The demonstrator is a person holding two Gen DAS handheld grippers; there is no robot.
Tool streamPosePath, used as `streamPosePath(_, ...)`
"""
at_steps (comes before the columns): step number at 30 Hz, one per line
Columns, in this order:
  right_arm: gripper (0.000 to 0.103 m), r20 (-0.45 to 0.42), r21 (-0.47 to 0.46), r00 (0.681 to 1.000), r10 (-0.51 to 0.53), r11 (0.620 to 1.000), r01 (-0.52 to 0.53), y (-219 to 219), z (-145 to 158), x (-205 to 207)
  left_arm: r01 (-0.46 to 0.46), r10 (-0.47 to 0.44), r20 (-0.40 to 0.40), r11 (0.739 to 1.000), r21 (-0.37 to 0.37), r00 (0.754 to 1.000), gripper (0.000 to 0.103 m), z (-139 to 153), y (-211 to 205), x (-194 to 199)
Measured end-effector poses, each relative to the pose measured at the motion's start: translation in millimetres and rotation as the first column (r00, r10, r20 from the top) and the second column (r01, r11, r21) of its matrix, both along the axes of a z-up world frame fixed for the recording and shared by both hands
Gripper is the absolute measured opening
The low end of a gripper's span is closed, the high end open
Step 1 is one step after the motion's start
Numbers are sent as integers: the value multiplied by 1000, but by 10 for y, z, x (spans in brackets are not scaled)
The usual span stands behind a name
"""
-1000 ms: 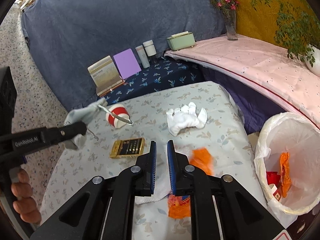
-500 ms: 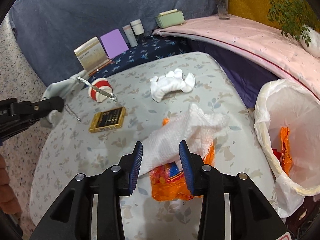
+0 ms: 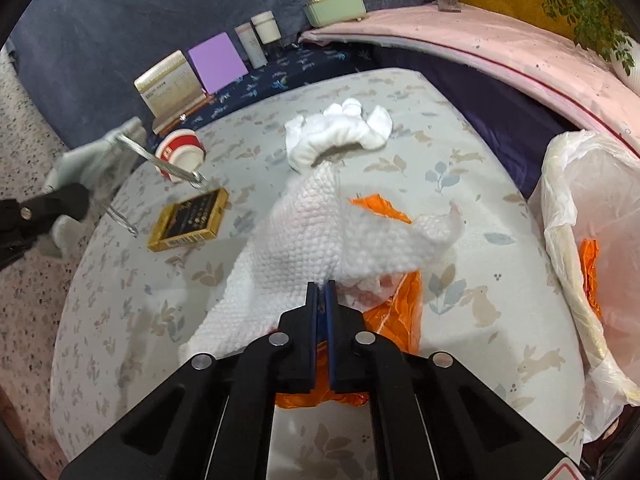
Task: Collect trash
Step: 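Carry the pouch and bubble sheet over the bin and open both tools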
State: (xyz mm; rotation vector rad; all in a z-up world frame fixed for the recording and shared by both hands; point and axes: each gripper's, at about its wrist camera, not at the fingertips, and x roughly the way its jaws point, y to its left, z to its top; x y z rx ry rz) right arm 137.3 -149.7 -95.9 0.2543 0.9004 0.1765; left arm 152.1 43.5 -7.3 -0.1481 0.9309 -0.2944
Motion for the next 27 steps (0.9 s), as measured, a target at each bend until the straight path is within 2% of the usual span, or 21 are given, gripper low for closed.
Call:
streamPosePath(9,2,176,50,984,11,999,-20,-80,777,-114,9,-8,41,1000,-8,999,9,182,-53,-13)
streamPosePath(16,2,276,71,960,-42,997,23,-373,1296,-206,39,-39,87,999,-4,995,9,387,-243,-14)
streamPosePath(21,2,316,61,942,-114,993,100,-722,1477,-315,88,-88,108,996,5,990,9,475,-524,-4)
streamPosePath(27,2,308,19,924,-226,973,232,-1221,1442,-440,183,-184,107,983,16,977,9,461,-1060,-22)
